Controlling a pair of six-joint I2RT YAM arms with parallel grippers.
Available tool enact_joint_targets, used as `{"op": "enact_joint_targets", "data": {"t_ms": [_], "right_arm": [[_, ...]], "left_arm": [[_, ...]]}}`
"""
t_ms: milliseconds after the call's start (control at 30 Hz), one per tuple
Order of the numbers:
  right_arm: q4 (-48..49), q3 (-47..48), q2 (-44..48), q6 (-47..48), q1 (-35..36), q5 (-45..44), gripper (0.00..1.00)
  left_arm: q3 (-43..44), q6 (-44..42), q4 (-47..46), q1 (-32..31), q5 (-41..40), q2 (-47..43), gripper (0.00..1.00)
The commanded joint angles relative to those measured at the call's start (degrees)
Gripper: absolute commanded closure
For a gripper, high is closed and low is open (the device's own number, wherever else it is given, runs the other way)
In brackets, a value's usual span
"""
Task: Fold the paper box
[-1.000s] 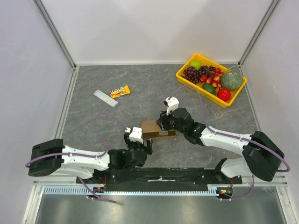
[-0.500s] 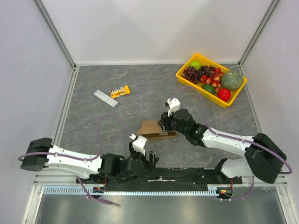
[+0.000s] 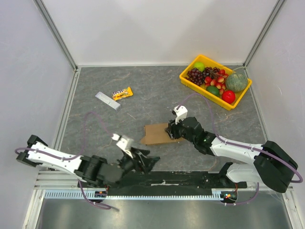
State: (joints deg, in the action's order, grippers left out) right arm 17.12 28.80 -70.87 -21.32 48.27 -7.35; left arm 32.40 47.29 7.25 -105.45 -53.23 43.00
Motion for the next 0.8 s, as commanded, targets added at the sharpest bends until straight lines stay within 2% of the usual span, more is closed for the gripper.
{"op": "enact_joint_targets", "data": {"t_ms": [0, 133, 300, 500, 600, 767], "right_arm": [[2.2, -1.2, 1.1, 0.9, 0.2, 0.8, 0.48], [2.4, -1.8, 0.9, 1.1, 0.2, 1.2, 0.48], [1.4, -1.1, -0.8, 2.2, 0.2, 2.2, 0.47], [0.5, -1.1, -3.0, 5.1, 0.2, 1.9, 0.47], [-0.2, -1.3, -3.1, 5.8, 0.2, 1.9, 0.46], [-3.0, 0.4, -1.5, 6.2, 0.2, 0.2, 0.46]], "left_arm": [[-1.6, -9.6, -2.1, 1.8, -16.0, -8.7, 0.33], [-1.0, -9.1, 4.6, 5.3, -18.6, -14.8, 0.39], [-3.7, -8.7, 6.3, 8.0, -15.0, -18.3, 0.41], [-1.7, -6.7, 7.2, 11.8, -8.2, -10.0, 0.46], [0.0, -7.6, 5.9, 17.2, -2.8, -3.6, 0.49], [-1.3, -10.8, -1.4, 28.1, 9.7, 0.6, 0.55]]}}
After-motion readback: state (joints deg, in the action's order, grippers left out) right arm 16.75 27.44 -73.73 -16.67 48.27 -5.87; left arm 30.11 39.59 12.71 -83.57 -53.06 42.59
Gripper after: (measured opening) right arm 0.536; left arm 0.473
